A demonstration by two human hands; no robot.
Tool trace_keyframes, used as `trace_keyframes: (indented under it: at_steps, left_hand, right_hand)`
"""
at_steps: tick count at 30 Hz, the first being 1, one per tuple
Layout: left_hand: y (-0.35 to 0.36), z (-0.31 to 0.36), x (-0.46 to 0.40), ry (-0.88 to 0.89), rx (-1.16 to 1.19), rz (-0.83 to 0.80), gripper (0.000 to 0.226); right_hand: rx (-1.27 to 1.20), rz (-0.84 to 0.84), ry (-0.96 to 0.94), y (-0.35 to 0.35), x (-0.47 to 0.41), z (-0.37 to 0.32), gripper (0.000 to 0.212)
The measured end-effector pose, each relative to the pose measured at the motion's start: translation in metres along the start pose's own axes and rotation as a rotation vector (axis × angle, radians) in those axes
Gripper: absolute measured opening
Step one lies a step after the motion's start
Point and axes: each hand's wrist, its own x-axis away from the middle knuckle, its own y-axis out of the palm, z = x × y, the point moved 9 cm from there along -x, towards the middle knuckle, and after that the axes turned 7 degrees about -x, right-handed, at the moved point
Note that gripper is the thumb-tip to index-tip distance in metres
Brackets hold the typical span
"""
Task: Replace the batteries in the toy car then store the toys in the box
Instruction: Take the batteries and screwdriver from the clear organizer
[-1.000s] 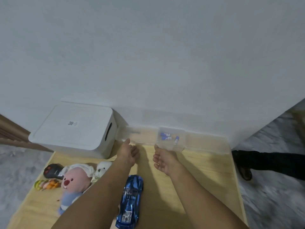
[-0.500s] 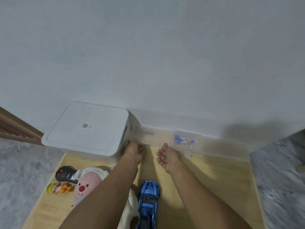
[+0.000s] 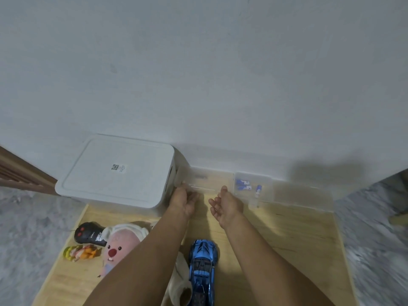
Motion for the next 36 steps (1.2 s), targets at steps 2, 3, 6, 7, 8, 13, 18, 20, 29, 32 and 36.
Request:
trace_keyframes:
  at_steps: [2, 3, 6, 7, 8, 13, 18, 20, 29, 32, 36]
  left_hand:
    - [0.001, -0.001, 0.002, -0.011, -0.011, -0.013, 0.024]
    - [0.001, -0.001, 0.003, -0.017, -0.019, -0.02, 0.025]
    - [0.001, 0.0, 0.013, -0.027, -0.072, -0.026, 0.029]
    - [0.0, 0.001, 0.017, -0.019, -0.092, -0.024, 0.029]
    - [-0.001, 0.003, 0.021, -0.01, -0.119, -0.021, 0.028]
    - [-0.016, 0.006, 0.042, 0.02, -0.242, 0.009, 0.024]
    - [-0.032, 0.004, 0.07, 0.046, -0.311, 0.015, 0.025]
    - [-0.041, 0.005, 0.084, 0.055, -0.301, 0.037, 0.02]
    - [-0.104, 0.036, 0.123, 0.21, -0.205, 0.202, 0.015]
    - [-0.114, 0.045, 0.123, 0.249, -0.263, 0.228, 0.008]
    - [-0.114, 0.042, 0.117, 0.327, -0.495, 0.247, 0.003]
  right_hand:
    - [-0.025, 0.008, 0.003, 0.001, 0.004, -0.003, 0.027]
    - [-0.035, 0.008, 0.004, 0.002, 0.006, -0.004, 0.027]
    - [-0.054, -0.006, -0.003, 0.004, 0.012, -0.01, 0.028]
    - [-0.055, -0.016, -0.007, 0.004, 0.013, -0.012, 0.028]
    - [-0.054, -0.027, -0.011, 0.004, 0.015, -0.013, 0.028]
    - [-0.026, -0.071, -0.009, 0.0, 0.029, -0.016, 0.025]
    - [0.046, -0.178, -0.021, 0.006, 0.048, -0.012, 0.024]
    - [0.09, -0.227, -0.036, 0.009, 0.056, -0.01, 0.024]
    - [0.287, -0.4, -0.096, 0.033, 0.089, 0.011, 0.008]
    - [0.401, -0.417, -0.122, 0.033, 0.086, 0.022, 0.007]
    - [0.644, -0.383, -0.21, 0.017, 0.073, 0.033, 0.012]
